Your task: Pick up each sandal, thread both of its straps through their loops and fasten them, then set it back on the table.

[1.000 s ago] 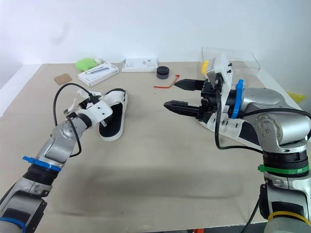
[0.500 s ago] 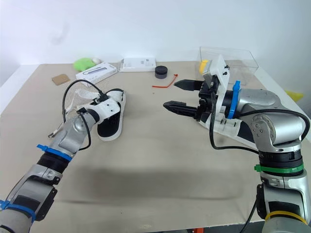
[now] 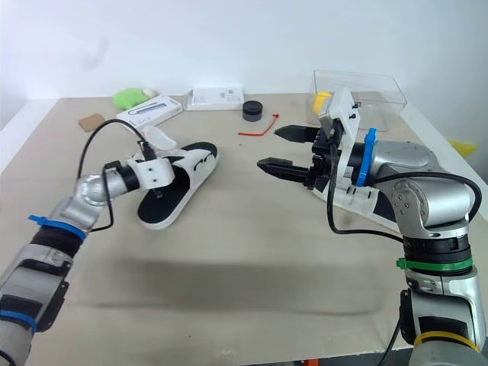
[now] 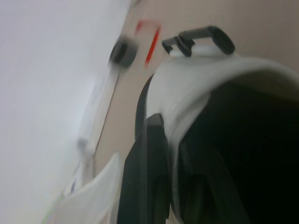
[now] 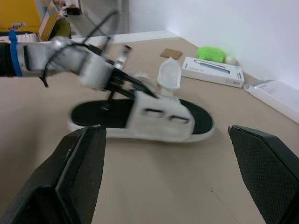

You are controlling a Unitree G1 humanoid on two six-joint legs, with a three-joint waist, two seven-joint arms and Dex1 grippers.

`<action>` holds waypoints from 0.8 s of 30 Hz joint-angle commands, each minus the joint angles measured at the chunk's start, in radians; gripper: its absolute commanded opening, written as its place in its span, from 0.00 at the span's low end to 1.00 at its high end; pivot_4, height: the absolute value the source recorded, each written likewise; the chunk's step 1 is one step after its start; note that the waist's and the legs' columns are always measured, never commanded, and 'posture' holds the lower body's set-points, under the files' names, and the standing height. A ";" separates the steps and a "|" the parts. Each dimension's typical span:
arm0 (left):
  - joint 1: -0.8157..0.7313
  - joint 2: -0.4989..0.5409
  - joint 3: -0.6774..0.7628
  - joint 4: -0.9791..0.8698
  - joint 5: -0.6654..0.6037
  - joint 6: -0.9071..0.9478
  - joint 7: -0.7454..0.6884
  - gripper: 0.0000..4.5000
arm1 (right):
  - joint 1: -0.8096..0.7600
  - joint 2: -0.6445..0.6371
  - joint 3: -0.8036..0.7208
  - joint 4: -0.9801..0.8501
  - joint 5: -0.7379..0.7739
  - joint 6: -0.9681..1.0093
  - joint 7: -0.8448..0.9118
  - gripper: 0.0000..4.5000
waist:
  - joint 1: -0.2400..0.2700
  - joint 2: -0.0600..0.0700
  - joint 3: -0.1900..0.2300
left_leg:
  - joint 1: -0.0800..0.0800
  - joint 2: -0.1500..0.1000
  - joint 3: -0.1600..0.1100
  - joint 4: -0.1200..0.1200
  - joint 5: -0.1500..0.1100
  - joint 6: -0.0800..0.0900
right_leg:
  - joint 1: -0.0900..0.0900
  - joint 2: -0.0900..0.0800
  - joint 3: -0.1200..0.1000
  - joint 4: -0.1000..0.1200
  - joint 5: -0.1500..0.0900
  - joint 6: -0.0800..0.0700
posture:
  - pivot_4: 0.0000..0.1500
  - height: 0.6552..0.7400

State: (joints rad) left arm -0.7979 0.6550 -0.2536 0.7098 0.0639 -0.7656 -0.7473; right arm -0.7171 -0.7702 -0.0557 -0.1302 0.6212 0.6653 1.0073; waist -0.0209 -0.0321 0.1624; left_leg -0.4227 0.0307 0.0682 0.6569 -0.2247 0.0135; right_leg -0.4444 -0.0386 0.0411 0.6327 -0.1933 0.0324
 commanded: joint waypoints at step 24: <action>0.047 0.027 -0.204 -0.143 -0.737 -0.503 -0.867 0.01 | 0.099 -0.119 -0.044 -0.106 0.108 0.069 0.184 1.00 | 0.000 0.000 0.000 | -0.001 0.002 0.000 0.015 0.005 0.005 | 0.003 0.004 0.002 0.001 0.005 0.003 | 1.00 1.00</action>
State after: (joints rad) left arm -0.7293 0.6832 -0.4584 0.5705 -0.6178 -1.2478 -1.6102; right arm -0.6140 -0.8756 -0.0766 -0.2010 0.7200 0.7365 1.1931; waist -0.0213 -0.0320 0.1625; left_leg -0.4236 0.0330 0.0681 0.6720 -0.2201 0.0185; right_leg -0.4418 -0.0344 0.0433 0.6337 -0.1885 0.0350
